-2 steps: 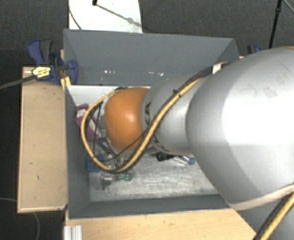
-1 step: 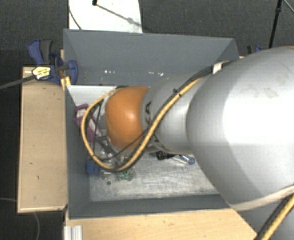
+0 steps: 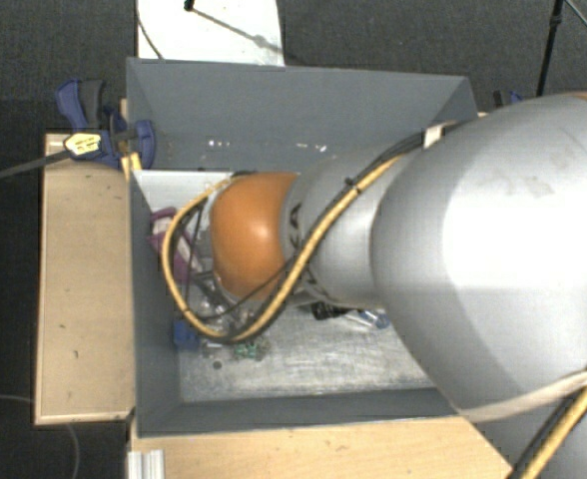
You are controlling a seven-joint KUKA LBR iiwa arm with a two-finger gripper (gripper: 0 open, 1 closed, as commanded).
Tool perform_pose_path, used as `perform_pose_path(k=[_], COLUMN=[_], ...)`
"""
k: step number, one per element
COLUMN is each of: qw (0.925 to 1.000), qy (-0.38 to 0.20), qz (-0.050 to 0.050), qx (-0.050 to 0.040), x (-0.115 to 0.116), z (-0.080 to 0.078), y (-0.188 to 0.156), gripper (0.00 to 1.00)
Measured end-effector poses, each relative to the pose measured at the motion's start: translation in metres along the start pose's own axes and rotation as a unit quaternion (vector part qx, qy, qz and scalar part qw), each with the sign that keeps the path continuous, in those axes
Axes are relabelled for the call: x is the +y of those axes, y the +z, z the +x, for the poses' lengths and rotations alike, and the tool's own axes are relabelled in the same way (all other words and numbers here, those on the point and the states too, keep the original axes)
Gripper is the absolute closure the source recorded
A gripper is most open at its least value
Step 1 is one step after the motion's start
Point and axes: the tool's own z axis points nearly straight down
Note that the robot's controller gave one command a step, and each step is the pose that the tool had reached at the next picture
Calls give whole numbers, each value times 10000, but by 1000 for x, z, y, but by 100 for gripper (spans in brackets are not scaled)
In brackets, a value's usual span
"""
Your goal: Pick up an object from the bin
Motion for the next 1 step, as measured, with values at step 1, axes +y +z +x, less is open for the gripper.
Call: perform_pose_path(k=[1], qw=[9945], qy=[-1048], qz=[-5], qx=[-13], x=[-10], z=[10], y=[-140], gripper=[100])
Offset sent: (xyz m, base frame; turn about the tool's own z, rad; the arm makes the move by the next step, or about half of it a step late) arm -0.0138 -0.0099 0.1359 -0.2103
